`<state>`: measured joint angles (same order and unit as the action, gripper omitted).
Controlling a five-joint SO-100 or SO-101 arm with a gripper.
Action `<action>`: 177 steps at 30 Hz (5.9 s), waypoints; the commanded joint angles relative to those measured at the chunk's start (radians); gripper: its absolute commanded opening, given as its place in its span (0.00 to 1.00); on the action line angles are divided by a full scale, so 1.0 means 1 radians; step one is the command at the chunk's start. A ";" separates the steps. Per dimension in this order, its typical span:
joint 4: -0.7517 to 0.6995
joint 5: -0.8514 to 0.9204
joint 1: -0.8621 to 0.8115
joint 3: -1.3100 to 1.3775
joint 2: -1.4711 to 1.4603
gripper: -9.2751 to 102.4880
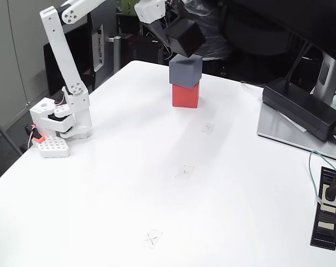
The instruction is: Stack the three blocks in an ordered color.
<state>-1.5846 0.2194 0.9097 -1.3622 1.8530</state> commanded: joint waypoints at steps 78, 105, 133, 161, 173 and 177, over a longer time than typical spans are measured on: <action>-0.002 -0.002 0.000 -0.049 0.054 0.40; 0.000 -0.078 -0.698 -0.064 0.242 0.07; 0.937 -0.163 -0.807 -1.439 0.985 0.08; 0.996 -0.360 -0.807 -1.730 1.411 0.08; 0.988 -0.342 -0.805 -1.730 1.413 0.08; 0.988 -0.347 -0.805 -1.729 1.411 0.08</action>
<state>-0.5952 -0.1381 0.0966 -3.0940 3.2566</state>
